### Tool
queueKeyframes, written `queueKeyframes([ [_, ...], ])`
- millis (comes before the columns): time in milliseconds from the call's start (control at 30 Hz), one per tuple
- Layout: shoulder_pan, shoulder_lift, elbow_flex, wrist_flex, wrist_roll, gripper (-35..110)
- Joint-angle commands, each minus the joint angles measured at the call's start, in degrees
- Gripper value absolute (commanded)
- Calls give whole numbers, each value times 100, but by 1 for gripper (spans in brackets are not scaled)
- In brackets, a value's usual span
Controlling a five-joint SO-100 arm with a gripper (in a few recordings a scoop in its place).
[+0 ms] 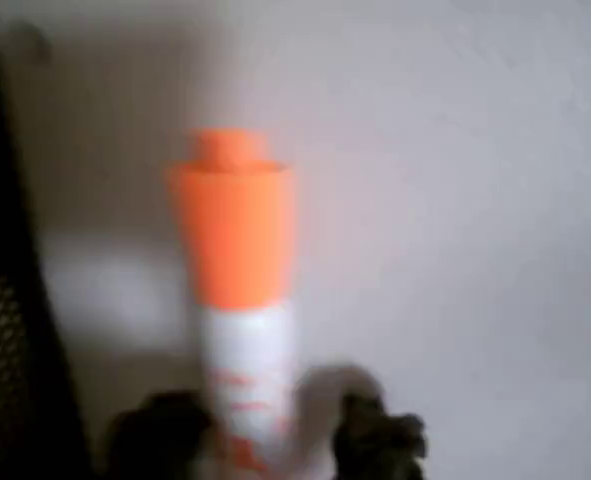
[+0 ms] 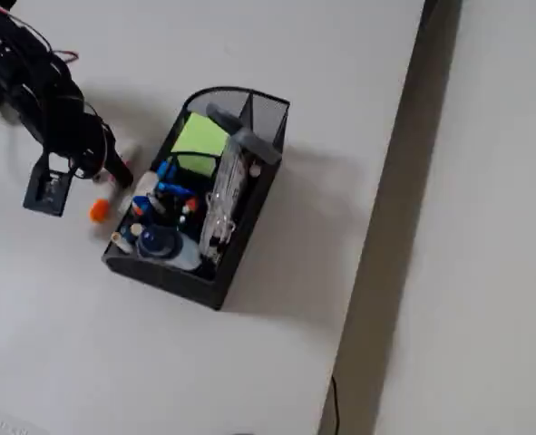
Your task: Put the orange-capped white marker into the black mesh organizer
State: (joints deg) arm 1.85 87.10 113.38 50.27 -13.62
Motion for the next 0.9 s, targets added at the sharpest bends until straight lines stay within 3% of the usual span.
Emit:
queueKeyframes([
  [0,44,-9,-439,229,-299,0],
  [200,-158,809,-466,677,-967,0],
  [467,-694,3357,-501,984,-2171,0],
  [600,-765,4069,-439,167,-3032,0],
  [867,-79,3445,-334,-2795,-4623,0],
])
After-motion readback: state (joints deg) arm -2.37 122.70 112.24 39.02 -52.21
